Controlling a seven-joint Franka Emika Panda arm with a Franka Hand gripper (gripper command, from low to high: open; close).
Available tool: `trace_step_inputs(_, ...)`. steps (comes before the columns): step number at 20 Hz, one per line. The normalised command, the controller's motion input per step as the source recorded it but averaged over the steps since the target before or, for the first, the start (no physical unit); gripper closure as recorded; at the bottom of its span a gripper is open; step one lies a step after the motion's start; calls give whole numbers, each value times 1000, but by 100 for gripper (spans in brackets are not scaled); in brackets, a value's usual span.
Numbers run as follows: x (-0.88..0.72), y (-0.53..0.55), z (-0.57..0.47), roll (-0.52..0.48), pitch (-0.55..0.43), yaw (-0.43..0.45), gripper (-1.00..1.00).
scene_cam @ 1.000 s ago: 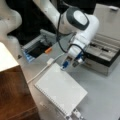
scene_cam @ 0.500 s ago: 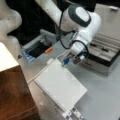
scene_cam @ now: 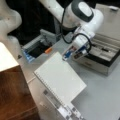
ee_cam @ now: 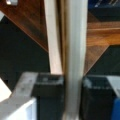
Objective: Open the box. Pick up the pen. Place the pen in the box. Pick up the book. Place the book on the shelf.
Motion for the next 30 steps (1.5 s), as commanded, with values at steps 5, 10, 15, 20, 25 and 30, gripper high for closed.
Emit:
trace_step_inputs(5, 168, 138, 377, -147, 136, -209, 100)
trace_step_inputs(10, 158, 105, 339, -132, 146, -229, 100)
trace_step_inputs(15, 131, 107, 316, -125, 141, -225, 100)
trace_step_inputs(20, 110, 70, 300, -81, 122, -223, 100)
trace_step_inputs(25, 83, -14, 332, -37, 83, -215, 100)
trace_step_inputs(30, 73, -51, 440, -4, 48, -181, 100)
